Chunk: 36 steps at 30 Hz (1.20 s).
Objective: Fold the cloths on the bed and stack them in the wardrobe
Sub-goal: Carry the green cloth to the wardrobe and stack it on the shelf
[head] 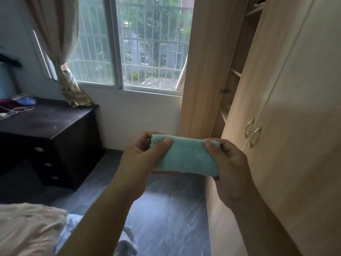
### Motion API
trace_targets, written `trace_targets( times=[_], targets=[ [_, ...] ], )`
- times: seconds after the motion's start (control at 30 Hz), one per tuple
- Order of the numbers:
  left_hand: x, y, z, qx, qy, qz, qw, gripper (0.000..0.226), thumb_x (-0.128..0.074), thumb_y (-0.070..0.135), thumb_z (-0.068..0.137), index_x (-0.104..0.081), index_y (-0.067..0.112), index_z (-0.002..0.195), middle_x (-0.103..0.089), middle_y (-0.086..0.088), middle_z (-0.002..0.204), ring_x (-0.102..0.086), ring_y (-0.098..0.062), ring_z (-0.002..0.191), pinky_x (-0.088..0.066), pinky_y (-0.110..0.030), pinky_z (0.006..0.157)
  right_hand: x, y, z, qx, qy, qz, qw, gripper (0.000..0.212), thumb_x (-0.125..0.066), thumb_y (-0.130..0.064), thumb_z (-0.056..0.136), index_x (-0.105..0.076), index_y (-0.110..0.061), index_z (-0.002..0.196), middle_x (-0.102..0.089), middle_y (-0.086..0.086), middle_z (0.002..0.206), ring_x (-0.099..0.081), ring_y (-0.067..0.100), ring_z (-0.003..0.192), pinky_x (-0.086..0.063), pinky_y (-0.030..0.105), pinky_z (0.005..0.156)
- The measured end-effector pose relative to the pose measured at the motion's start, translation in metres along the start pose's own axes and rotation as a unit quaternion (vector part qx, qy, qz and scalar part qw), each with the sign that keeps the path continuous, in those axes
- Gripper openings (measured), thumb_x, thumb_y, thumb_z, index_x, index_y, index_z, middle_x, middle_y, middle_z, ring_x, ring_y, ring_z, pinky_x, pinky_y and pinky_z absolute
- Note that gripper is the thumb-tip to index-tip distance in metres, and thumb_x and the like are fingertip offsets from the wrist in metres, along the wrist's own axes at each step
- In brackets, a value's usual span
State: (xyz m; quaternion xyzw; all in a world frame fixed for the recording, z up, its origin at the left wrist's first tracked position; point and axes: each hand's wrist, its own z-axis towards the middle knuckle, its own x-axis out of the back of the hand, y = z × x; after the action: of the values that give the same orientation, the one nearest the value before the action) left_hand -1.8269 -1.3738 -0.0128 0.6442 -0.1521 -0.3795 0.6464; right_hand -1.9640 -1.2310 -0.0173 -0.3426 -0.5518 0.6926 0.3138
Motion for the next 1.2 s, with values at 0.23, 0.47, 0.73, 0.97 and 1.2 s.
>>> trace_targets(
  times=[0.23,0.47,0.73,0.97,1.2],
  targets=[
    [0.011,-0.028,0.106,0.012,0.011,-0.009,1.0,0.025,-0.081,0.031,0.073,-0.073,0.014,0.089,-0.076,-0.006,0.091,-0.076,-0.024,0.084,-0.062,-0.041,0.063,-0.022,0.028,0.095,-0.01,0.014,-0.029,0.999,0.028,-0.07,-0.044,0.081,-0.074,-0.024,0.101,-0.073,0.002,0.106,-0.07,0.024,0.105,-0.062,0.048,0.086],
    [0.03,-0.039,0.23,0.014,-0.013,0.006,1.0,0.026,-0.083,0.036,0.073,-0.072,0.016,0.086,-0.076,-0.007,0.089,-0.077,-0.028,0.085,-0.063,-0.049,0.07,-0.061,0.04,0.199,0.001,0.034,-0.059,0.998,0.038,-0.067,-0.049,0.072,-0.07,-0.024,0.101,-0.073,0.002,0.103,-0.071,0.024,0.103,-0.063,0.044,0.084],
    [0.02,-0.043,0.356,0.03,-0.068,0.029,0.997,0.04,-0.084,0.047,0.066,-0.073,0.017,0.09,-0.075,-0.013,0.099,-0.076,-0.034,0.097,-0.062,-0.062,0.078,-0.069,0.055,0.306,0.013,0.095,-0.057,0.994,0.018,-0.067,-0.039,0.088,-0.07,-0.024,0.099,-0.071,-0.011,0.091,-0.068,0.019,0.1,-0.064,0.034,0.073],
    [-0.015,-0.079,0.446,0.057,-0.092,0.026,0.994,0.038,-0.08,0.036,0.07,-0.071,0.01,0.097,-0.076,-0.009,0.092,-0.077,-0.028,0.086,-0.063,-0.044,0.066,-0.045,0.089,0.396,0.002,0.12,-0.056,0.991,0.044,-0.068,-0.052,0.071,-0.072,-0.022,0.103,-0.073,-0.002,0.102,-0.071,0.02,0.102,-0.064,0.04,0.076],
    [-0.055,-0.122,0.525,0.095,-0.098,0.048,0.989,0.027,-0.078,0.021,0.083,-0.068,0.005,0.103,-0.077,-0.011,0.091,-0.077,-0.031,0.086,-0.064,-0.051,0.072,-0.006,0.133,0.479,-0.032,0.132,-0.023,0.99,0.036,-0.072,-0.047,0.077,-0.074,-0.021,0.1,-0.074,0.004,0.102,-0.072,0.023,0.101,-0.062,0.053,0.085]
  ],
)
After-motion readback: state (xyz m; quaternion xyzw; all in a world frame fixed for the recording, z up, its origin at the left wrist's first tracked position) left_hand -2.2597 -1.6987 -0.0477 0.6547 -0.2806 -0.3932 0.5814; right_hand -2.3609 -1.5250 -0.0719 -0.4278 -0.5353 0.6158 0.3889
